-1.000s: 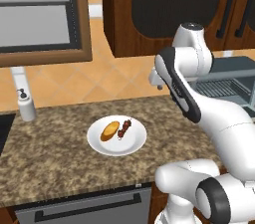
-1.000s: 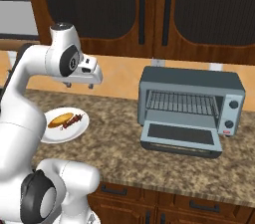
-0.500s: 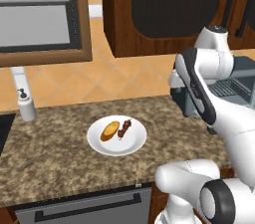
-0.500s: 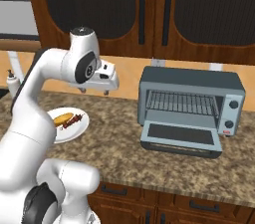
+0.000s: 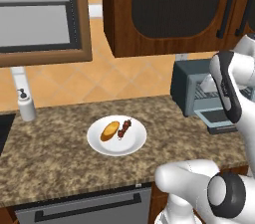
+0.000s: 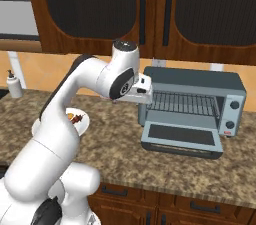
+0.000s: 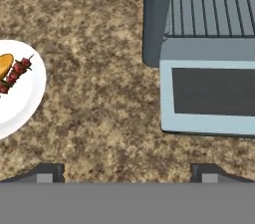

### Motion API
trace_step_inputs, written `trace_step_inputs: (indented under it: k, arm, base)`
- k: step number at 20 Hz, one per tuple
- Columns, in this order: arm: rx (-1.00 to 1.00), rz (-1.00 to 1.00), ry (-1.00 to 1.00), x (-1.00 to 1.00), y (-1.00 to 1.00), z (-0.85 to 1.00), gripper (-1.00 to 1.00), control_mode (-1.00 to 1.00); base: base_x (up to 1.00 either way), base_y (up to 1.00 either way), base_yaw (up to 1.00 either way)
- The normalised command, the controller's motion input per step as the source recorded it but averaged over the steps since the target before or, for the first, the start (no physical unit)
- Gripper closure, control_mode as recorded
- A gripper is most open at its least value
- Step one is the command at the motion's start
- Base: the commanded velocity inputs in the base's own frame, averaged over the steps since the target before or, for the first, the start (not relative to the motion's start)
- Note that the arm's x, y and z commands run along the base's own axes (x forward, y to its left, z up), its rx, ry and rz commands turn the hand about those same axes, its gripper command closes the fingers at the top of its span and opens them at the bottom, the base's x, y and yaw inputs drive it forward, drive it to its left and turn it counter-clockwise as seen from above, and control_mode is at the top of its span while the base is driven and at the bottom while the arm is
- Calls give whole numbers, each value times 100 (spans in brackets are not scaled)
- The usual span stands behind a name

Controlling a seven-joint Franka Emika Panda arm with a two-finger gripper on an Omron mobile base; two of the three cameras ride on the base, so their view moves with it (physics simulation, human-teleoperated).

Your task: Pick up the kebab skewer and baguette bread, and place them inside the toaster oven. Close the toaster oven door and start by setting the timer.

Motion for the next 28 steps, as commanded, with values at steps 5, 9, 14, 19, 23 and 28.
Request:
trace_step_inputs:
  k: [5,9,14,19,23,28]
  arm:
    - [0,0,-6,-3,-73,-24,-100,-100]
    - [0,0,-13,0,-66,-33,-100,-100]
    - [0,0,-17,8,-84,-32,-100,-100]
    - [1,0,-25,26,-71,-35,-100,-100]
    - [0,0,-21,34,-63,-27,-100,-100]
    - [2,0,-15,27,-66,-23,-100,-100]
  base:
    - [0,0,0]
    - [0,0,0]
    - [0,0,0]
    - [0,0,0]
    - [0,0,0]
    - [0,0,0]
